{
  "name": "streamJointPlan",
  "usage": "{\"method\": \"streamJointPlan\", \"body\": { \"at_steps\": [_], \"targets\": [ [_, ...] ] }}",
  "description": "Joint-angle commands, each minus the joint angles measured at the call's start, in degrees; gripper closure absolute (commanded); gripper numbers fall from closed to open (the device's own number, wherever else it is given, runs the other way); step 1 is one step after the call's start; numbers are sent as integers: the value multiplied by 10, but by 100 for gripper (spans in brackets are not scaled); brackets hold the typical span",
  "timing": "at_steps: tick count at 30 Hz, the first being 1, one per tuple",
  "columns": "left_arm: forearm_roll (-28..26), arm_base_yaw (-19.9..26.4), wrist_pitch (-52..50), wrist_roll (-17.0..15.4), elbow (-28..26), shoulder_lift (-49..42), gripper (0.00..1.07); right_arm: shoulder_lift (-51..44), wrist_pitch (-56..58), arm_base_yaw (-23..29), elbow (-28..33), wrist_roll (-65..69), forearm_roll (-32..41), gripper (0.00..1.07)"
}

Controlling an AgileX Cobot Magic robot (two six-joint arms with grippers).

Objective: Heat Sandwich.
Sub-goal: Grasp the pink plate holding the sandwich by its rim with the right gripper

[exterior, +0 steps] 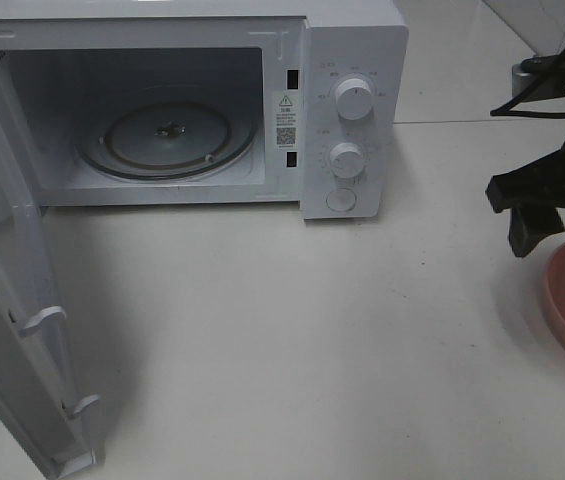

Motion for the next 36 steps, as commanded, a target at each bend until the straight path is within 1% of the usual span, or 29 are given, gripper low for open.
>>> {"method": "streamJointPlan", "body": {
  "at_steps": [1,4,7,8,9,11,13,14,18,21,26,36],
  "targets": [
    [0,3,-5,-1,1,-10,37,-2,40,-11,-22,-28,2,32],
    [0,3,-5,-1,1,-10,37,-2,53,-11,-42,-40,1,32],
    [0,3,-5,-1,1,-10,37,-2,53,-15,-49,-41,3,32],
    [0,3,-5,-1,1,-10,37,-2,55,-22,-53,-48,11,32],
    [0,3,-5,-1,1,-10,37,-2,54,-39,-54,-73,36,32],
    [0,3,-5,-1,1,-10,37,-2,53,-48,-54,-87,48,32],
    [0,3,-5,-1,1,-10,37,-2,49,-78,-54,-124,84,32],
    [0,3,-5,-1,1,-10,37,-2,49,-78,-54,-124,84,32],
    [0,3,-5,-1,1,-10,37,0,30,-112,-54,-141,89,32],
    [0,3,-5,-1,1,-10,37,7,24,-119,-54,-146,89,32],
    [0,3,-5,-1,1,-10,37,56,-5,-137,-54,-159,88,32],
    [0,3,-5,-1,1,-10,37,139,-60,-144,-54,-155,89,34]
  ]
}}
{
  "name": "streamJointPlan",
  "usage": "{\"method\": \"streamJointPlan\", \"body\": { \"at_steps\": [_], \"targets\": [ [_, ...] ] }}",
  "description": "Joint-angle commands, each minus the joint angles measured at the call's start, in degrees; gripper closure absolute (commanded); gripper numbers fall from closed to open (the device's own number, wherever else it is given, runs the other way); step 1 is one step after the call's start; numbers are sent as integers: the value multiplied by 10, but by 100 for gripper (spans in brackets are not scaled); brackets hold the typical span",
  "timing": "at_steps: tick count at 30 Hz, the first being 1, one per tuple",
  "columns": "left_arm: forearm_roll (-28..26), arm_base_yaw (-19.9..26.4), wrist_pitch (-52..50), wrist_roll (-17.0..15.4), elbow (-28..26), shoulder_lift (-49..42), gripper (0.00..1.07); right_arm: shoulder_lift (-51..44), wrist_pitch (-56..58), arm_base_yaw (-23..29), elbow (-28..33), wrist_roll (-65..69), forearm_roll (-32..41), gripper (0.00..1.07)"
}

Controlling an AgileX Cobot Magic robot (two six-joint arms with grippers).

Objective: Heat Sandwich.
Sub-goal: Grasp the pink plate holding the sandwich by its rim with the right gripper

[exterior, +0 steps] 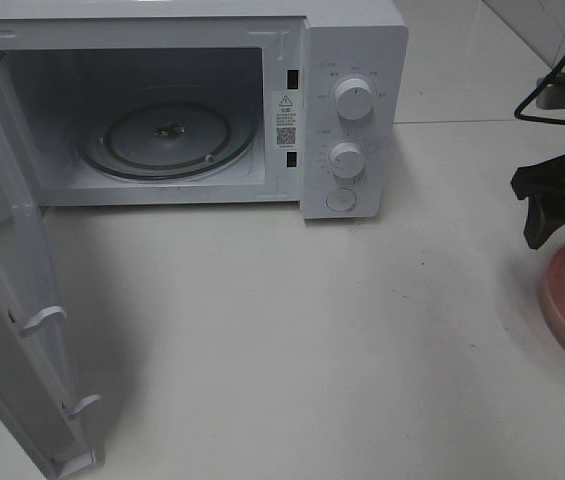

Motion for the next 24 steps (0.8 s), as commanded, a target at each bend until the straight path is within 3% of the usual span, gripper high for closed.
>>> {"method": "streamJointPlan", "body": {
  "at_steps": [1,24],
  "targets": [
    [0,3,-5,-1,1,-10,37,27,-13,-6,-1,-1,1,34],
    [0,3,-5,-1,1,-10,37,139,-88,-19,-1,30,-6,36]
  ]
}}
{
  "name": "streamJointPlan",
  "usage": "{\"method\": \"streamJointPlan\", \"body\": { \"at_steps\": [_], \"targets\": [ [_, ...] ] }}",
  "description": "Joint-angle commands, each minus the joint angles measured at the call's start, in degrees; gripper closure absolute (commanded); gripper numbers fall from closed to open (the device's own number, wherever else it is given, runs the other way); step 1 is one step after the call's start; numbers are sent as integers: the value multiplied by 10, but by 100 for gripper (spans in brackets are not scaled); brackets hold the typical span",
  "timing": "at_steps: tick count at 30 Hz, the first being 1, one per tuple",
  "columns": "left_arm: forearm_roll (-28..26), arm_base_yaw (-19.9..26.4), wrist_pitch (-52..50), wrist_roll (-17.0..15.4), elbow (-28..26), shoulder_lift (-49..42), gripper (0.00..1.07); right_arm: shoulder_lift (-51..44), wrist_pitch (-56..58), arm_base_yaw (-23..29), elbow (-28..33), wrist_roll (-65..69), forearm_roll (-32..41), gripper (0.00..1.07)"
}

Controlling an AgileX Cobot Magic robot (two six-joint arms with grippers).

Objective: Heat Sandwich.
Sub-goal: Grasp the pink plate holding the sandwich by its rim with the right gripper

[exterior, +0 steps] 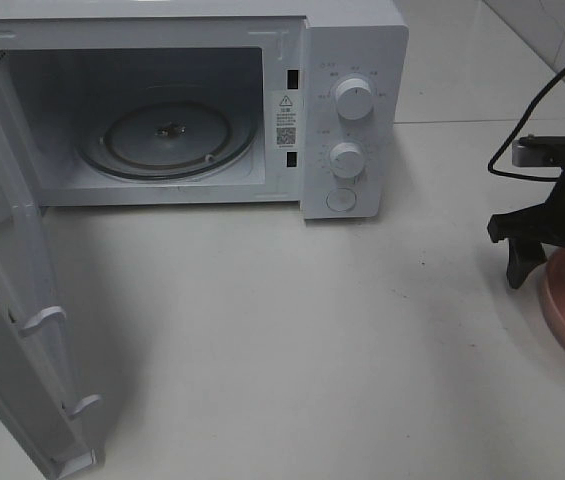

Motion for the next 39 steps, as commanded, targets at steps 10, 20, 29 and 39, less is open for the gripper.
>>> {"method": "streamJointPlan", "body": {
  "at_steps": [10,20,29,39],
  "targets": [
    [0,3,-5,-1,1,-10,37,47,-29,-1,-1,3,-5,37],
    [0,3,-5,-1,1,-10,37,53,-17,-1,-1,7,-13,65],
    [0,3,-5,-1,1,-10,37,53,-1,-1,-1,14,-23,107],
    [0,3,-5,-1,1,-10,37,48,2,-1,-1,14,-30,107]
  ]
}}
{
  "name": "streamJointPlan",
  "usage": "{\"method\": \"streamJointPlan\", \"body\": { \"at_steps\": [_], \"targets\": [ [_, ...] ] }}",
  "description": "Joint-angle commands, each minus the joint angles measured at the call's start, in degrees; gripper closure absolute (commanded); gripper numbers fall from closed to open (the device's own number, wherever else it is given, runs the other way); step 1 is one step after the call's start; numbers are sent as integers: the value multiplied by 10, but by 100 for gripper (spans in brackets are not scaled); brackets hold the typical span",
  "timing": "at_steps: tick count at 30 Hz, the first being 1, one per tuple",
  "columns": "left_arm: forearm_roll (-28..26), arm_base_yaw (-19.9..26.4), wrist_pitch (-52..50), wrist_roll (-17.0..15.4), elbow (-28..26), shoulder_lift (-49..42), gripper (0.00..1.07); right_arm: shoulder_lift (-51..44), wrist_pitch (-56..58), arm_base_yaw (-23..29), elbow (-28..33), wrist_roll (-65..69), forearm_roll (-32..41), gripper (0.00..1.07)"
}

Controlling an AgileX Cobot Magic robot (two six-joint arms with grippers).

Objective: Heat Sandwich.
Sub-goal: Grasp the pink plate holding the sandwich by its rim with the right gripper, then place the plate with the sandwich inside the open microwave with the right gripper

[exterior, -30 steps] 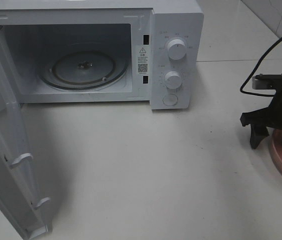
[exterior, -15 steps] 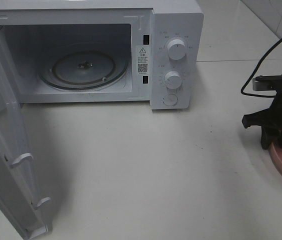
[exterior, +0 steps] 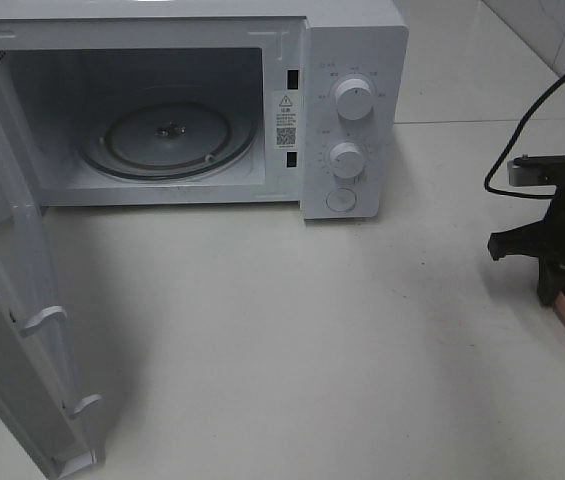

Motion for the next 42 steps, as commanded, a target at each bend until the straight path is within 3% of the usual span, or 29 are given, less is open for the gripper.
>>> {"method": "streamJointPlan", "body": {
  "at_steps": [1,24,34,42],
  "targets": [
    [0,3,-5,-1,1,-10,37,8,-14,1,5,-2,-3,107],
    [0,3,-5,-1,1,-10,37,-123,28,2,50,14,-48,107],
    [0,3,-5,-1,1,-10,37,-163,73,42,54,14,-78,107],
    [0,3,-5,-1,1,-10,37,-210,107,41,54,15,-91,107]
  ]
}}
